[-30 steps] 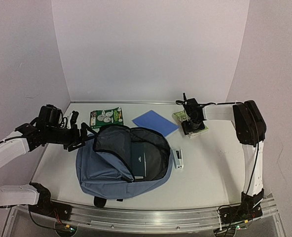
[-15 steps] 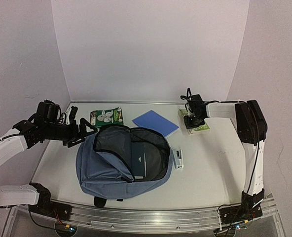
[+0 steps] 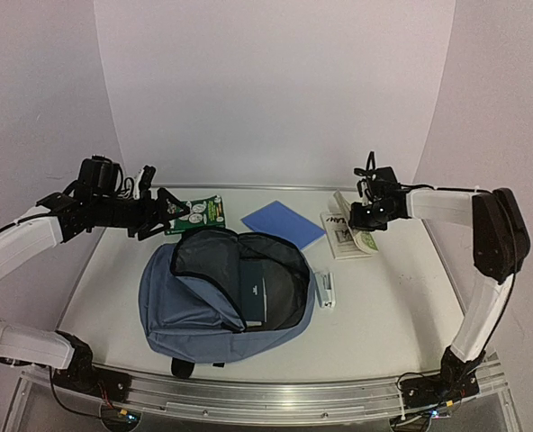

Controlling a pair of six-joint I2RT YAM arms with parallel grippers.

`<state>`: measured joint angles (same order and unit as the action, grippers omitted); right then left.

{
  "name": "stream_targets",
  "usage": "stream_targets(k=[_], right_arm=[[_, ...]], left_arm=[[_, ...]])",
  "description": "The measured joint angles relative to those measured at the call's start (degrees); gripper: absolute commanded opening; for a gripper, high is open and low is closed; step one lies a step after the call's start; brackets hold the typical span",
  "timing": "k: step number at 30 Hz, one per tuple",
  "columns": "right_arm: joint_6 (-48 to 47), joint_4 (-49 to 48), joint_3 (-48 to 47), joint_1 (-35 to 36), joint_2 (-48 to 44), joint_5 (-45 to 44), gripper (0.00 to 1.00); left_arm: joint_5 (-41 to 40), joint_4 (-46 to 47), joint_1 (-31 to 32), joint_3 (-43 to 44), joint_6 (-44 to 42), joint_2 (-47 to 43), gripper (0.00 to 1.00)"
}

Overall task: Pack the student bag
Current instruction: Pick up the book from the center of the board, then place the book at the center of the board.

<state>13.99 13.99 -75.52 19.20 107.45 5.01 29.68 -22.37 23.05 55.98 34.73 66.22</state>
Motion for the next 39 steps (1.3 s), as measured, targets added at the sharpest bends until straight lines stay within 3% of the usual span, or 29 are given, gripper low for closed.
stream_targets(k=[8, 19, 29, 39], right_arm=[[9.1, -2.7, 9.7, 0.0, -17.9, 8.1, 0.0], [13.7, -7.1, 10.5, 4.3, -33.0, 15.9, 0.0], [18.7, -10.2, 12.8, 14.1, -33.6, 15.1, 0.0], [21.8, -14.9, 18.8, 22.6, -25.4, 14.1, 0.0]], left_arm=[[2.6, 9.7, 2.7, 5.5, 2.1, 6.2, 0.87], [5.0, 20.4, 12.8, 17.0, 5.3, 21.3, 0.89], [6.2, 26.9, 13.7, 16.7, 10.8, 26.7, 0.89], [0.3, 24.9, 14.5, 7.1, 15.0, 26.4, 0.89]])
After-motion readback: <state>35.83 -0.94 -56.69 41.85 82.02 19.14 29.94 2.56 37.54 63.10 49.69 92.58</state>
